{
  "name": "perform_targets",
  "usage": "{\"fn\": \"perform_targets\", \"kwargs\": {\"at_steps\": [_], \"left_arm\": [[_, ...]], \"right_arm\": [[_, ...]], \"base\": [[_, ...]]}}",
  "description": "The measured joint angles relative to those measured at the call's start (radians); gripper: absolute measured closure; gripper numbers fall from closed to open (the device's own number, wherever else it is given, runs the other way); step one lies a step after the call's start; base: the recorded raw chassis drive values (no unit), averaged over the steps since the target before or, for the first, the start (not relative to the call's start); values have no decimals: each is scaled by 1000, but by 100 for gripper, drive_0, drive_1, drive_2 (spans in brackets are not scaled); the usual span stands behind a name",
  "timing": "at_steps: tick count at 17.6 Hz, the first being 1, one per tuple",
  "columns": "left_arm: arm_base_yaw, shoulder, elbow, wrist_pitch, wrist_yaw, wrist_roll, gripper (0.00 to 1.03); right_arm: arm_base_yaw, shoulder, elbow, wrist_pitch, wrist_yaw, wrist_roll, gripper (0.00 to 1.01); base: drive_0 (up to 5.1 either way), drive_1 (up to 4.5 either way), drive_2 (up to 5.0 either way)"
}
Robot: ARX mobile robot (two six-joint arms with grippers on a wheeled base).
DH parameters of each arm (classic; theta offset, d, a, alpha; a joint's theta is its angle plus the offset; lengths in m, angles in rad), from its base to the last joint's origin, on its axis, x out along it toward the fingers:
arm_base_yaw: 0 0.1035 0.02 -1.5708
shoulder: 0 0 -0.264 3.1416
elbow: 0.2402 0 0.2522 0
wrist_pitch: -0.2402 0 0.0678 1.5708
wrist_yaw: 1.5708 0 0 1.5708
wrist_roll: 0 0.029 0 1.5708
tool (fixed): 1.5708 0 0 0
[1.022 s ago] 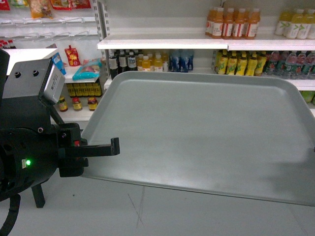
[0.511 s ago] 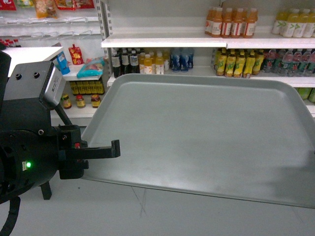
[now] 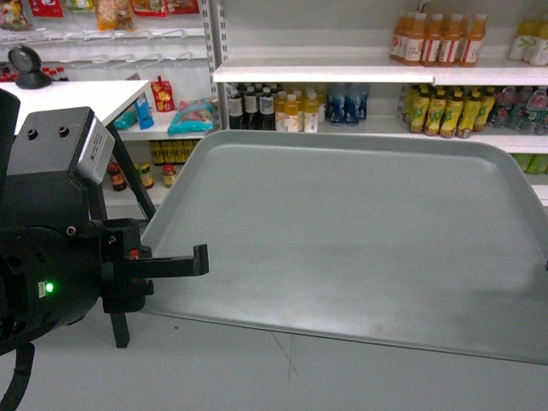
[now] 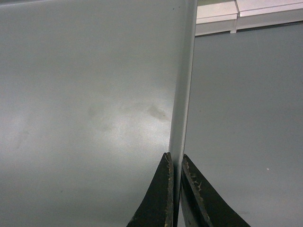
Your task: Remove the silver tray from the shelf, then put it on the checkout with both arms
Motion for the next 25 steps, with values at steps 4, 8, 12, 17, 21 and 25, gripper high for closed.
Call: {"fn": "perform_targets", "kwargs": {"at_steps": [4, 8, 12, 17, 21, 25], "left_arm": [[1, -1, 0, 8, 1, 0, 100], [1, 0, 0, 3, 1, 0, 100], [1, 0, 0, 1, 0, 0, 100], [1, 0, 0, 4, 0, 0, 100], [1, 0, 0, 4, 0, 0, 100], [1, 0, 0, 4, 1, 0, 100]], "right_arm": [[0, -1, 1, 8, 0, 0, 98], [0, 1, 2, 0, 0, 0, 98], [0, 0, 1, 1, 0, 0, 98], [0, 0, 1, 6, 0, 0, 98], [0, 0, 1, 3, 0, 0, 98], [0, 0, 0, 2, 0, 0, 98]], "base": [[-505, 241, 241], [-496, 249, 249], [-496, 249, 249], [-496, 249, 249], [-496, 249, 249], [-496, 249, 249]]}}
